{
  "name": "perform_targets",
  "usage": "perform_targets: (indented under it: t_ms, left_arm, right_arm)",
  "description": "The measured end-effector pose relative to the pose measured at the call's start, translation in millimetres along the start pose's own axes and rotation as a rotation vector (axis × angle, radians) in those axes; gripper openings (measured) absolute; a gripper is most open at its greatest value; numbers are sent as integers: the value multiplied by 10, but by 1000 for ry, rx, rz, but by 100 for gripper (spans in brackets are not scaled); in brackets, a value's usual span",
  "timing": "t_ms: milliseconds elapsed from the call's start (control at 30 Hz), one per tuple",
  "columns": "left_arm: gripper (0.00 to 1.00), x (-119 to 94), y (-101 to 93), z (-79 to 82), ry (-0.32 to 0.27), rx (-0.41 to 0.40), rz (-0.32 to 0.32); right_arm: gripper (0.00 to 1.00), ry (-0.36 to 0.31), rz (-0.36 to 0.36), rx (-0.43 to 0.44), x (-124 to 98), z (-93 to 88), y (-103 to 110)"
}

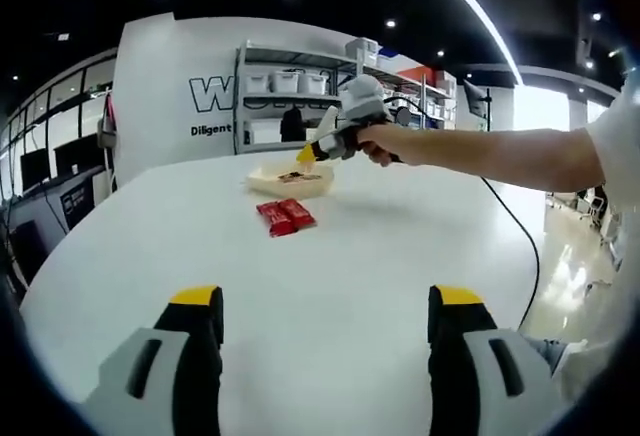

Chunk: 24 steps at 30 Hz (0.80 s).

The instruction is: Place the target food into the container with the food tongs after gripping and lifting it, then release it inside without dropping or visibly crushing the food.

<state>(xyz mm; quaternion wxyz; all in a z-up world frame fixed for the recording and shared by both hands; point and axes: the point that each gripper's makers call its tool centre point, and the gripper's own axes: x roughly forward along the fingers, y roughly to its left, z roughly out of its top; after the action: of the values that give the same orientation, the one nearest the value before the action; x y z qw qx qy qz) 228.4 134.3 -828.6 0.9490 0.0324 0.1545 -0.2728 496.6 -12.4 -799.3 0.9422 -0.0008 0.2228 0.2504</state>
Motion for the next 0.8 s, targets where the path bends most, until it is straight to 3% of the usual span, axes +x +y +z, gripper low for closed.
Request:
perform_targets:
  t_ms: [800]
  left_arm:
    - [83,-89,-122,33,-16,5,-12]
  right_arm:
    - [18,-17,28,-3,-342,-55,230]
